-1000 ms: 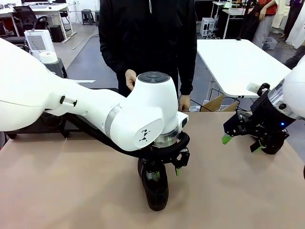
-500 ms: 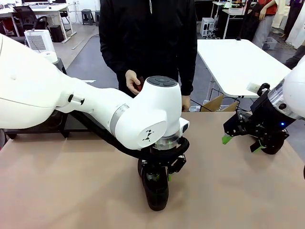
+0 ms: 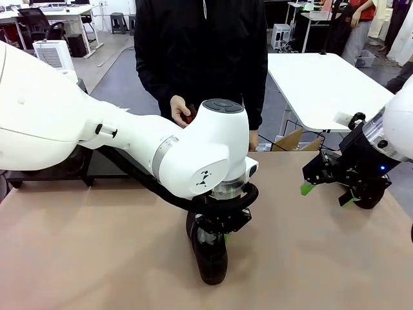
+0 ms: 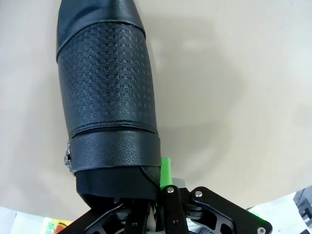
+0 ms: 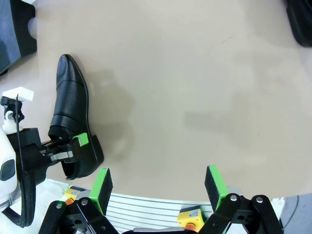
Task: Organize the shoes by placing them on the stand.
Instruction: Place the Shoe from the middle of the table onto the Shoes Stand.
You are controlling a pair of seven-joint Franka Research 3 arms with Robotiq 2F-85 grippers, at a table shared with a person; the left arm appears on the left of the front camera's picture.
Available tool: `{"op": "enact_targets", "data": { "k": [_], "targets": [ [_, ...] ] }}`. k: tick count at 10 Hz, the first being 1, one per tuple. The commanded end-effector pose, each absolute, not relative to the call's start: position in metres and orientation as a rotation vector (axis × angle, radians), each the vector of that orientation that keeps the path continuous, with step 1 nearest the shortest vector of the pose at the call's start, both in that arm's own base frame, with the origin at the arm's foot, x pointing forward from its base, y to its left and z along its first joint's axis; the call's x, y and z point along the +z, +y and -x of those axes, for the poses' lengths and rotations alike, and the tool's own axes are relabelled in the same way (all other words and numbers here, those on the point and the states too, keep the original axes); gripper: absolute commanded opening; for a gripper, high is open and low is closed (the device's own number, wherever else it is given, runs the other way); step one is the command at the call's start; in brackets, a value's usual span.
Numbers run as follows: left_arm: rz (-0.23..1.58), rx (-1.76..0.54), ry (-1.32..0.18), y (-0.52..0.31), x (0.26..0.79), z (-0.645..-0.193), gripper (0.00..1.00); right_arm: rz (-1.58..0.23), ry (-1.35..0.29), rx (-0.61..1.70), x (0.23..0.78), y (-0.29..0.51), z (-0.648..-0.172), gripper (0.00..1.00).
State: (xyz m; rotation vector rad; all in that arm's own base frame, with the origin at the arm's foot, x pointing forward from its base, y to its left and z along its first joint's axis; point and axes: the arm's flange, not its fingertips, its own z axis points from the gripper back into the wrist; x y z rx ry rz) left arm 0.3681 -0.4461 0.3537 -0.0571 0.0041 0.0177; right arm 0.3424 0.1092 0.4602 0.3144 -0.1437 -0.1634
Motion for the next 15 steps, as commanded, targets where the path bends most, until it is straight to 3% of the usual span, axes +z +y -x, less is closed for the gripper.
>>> {"op": "enact_targets", "data": {
  "k": [1, 4, 8, 10, 11, 13, 15],
  "targets": [
    [0.044, 0.043, -0.006, -0.445, 0.356, -0.372, 0.00, -0.324, -0.141, -0.159, 0.461, 0.110, -0.342, 1.00],
    [0.076, 0.019, -0.011, -0.426, 0.380, -0.360, 0.00, -0.324, -0.141, -0.159, 0.461, 0.110, -0.342, 1.00],
    [0.017, -0.090, -0.197, -0.345, 0.469, -0.359, 0.00, -0.324, -0.141, -0.159, 0.461, 0.110, -0.342, 1.00],
    [0.220, -0.011, -0.085, -0.310, 0.485, -0.360, 0.00, -0.324, -0.141, -0.159, 0.461, 0.110, -0.342, 1.00],
    [0.038, -0.074, -0.168, -0.348, 0.475, -0.364, 0.00, -0.324, -0.141, -0.159, 0.461, 0.110, -0.342, 1.00],
    [0.099, -0.055, -0.152, -0.322, 0.491, -0.367, 0.00, -0.324, -0.141, -0.159, 0.461, 0.110, -0.342, 1.00],
    [-0.053, 0.127, -0.383, -0.280, 0.488, -0.386, 0.00, -0.324, -0.141, -0.159, 0.461, 0.110, -0.342, 1.00]
  ]
}}
